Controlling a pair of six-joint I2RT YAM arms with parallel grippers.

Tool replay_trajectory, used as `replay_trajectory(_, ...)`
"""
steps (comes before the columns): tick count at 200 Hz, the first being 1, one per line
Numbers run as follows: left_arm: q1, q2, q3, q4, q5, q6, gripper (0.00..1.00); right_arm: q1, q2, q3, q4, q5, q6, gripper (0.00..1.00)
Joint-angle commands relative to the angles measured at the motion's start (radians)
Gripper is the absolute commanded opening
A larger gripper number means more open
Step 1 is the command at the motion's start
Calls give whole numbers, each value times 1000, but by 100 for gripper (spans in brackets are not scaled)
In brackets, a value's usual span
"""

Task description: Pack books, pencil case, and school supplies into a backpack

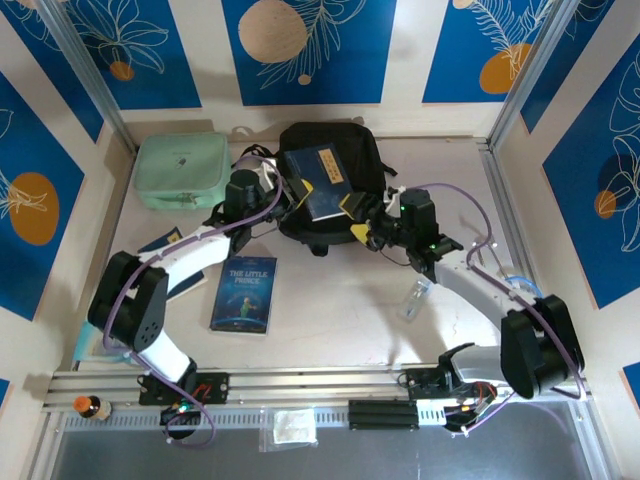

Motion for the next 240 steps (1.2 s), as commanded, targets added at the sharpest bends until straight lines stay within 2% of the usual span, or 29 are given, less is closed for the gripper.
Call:
replay_trajectory(1, -2, -1, 37, 178, -36, -150, 0, 25, 53, -1, 238, 0, 157, 87)
replay_trajectory(14, -4, 2, 20, 218, -45, -193, 0, 35, 96, 28, 299, 2, 175, 79)
replay_trajectory(60, -4, 30, 13, 266, -53, -305, 0, 62, 202, 61, 505, 116, 210, 69)
replay_trajectory(89, -6, 38, 16, 277, -64, -321, 0, 53, 229, 82, 500, 121, 202, 63)
replay_trajectory(130, -5, 24, -10, 262, -70, -351, 0, 50, 246, 107, 476, 117, 174, 37)
replay_trajectory(141, -4, 20, -16, 253, -64, -345, 8, 58, 235, 98, 478, 139, 140, 27)
replay_trajectory(155, 1, 15, -29, 241, -61, -321, 22, 72, 209, 79, 468, 188, 66, 22)
replay_trajectory(177, 9, 3, -37, 164, -37, -197, 52, 50, 166, 83, 355, 190, -31, 11)
replay_trajectory(195, 13, 2, -18, 5, -19, -28, 65, 19, 120, 84, 241, 192, -99, 8)
replay_trajectory(216, 13, 15, 19, -198, -58, 210, 74, -20, 48, 86, 85, 211, -186, 6)
replay_trajectory(240, 14, 64, 96, -376, -100, 447, 74, -61, -31, 95, -78, 232, -290, 6)
